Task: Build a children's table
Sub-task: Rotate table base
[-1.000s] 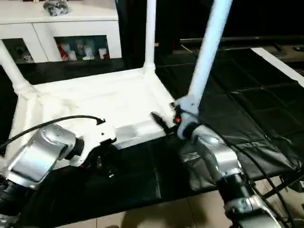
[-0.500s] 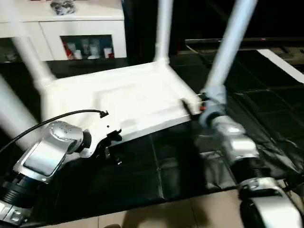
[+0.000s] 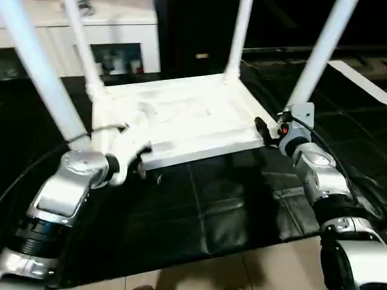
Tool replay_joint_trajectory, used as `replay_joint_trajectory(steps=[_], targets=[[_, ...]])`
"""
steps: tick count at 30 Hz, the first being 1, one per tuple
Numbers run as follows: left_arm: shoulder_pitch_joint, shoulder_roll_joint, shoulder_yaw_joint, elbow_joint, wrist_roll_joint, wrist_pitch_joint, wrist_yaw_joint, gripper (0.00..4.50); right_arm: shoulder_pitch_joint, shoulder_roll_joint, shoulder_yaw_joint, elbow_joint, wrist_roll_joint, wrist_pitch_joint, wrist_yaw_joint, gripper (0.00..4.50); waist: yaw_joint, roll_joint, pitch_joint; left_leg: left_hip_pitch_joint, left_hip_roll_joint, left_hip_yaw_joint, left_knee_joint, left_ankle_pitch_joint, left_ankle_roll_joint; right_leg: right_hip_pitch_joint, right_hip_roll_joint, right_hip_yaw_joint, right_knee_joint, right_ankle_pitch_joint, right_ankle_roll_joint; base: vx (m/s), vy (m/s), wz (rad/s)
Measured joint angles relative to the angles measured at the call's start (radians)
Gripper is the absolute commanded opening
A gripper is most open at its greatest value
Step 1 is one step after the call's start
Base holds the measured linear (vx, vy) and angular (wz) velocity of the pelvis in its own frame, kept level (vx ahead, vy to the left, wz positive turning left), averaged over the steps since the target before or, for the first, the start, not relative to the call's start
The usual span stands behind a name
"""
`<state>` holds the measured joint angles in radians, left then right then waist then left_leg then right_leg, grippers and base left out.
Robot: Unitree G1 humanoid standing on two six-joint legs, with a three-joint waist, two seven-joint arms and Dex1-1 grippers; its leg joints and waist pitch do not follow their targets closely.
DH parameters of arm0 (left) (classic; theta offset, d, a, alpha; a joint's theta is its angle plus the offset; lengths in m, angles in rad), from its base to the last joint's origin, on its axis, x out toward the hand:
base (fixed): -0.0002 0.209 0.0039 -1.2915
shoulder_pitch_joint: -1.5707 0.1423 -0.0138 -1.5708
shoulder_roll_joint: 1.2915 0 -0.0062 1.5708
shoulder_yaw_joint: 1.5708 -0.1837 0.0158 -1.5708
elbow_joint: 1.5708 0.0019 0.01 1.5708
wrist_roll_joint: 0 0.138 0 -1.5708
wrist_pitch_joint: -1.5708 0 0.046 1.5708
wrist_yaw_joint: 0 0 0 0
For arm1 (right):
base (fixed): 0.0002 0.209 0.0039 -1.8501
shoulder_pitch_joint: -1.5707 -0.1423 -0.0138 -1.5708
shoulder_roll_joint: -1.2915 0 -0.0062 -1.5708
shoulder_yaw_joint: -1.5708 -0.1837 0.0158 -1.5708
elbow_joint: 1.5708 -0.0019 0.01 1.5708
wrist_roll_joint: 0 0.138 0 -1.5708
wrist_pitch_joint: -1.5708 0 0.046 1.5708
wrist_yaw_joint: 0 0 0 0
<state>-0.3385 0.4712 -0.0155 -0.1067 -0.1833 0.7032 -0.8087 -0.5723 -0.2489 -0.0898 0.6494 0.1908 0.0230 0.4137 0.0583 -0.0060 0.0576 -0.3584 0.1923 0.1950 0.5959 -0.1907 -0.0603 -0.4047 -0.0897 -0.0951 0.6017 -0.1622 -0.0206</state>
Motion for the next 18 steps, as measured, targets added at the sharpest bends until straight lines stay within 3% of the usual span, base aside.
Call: replay_joint_trajectory(steps=[2,4,9,12,18], targets=[[0.039,0.014,0.03,-0.063,-0.044,0.035,-0.019,4.46,0.049,0.003,0.029,-0.057,0.015,0.029,0.048,4.5,-0.003,0.001,0.0,-0.001,0.001,0.0,0.0,0.0,0.0,-0.001,0.001,0.0,0.0,0.0,0.0,0.0,0.0,0.0],[0.099,0.081,0.049,-0.134,-0.084,0.074,-0.072,4.46,0.103,-0.001,0.058,-0.131,0.041,0.063,0.106,4.5,-0.006,0.001,0.001,0.0,0.001,0.0,-0.001,0.0,0.0,-0.002,0.002,0.0,0.0,-0.001,-0.001,0.0,0.0,0.0],[0.266,0.276,0.085,-0.237,-0.116,0.212,-0.193,4.46,0.274,-0.061,0.155,-0.403,0.188,0.182,0.348,4.5,-0.002,0.002,0.001,0.002,0.002,-0.001,-0.001,0.0,0.0,0.001,0.003,0.0,0.0,-0.006,0.006,0.0,0.0,0.0],[0.289,0.337,0.136,-0.272,-0.134,0.279,-0.198,4.46,0.305,-0.079,0.197,-0.495,0.241,0.24,0.441,4.5,0.003,0.002,0.001,0.004,0.001,-0.002,-0.001,0.0,-0.001,0.003,0.003,0.001,0.0,-0.006,0.006,0.0,0.0,0.0],[0.344,0.48,0.213,-0.277,-0.136,0.344,-0.202,4.46,0.334,-0.12,0.209,-0.577,0.274,0.322,0.515,4.5,0.001,-0.001,0.001,0.008,0.0,-0.006,-0.001,0.0,-0.001,0.007,0.003,0.001,-0.001,-0.006,0.007,0.0,0.0,0.0]])
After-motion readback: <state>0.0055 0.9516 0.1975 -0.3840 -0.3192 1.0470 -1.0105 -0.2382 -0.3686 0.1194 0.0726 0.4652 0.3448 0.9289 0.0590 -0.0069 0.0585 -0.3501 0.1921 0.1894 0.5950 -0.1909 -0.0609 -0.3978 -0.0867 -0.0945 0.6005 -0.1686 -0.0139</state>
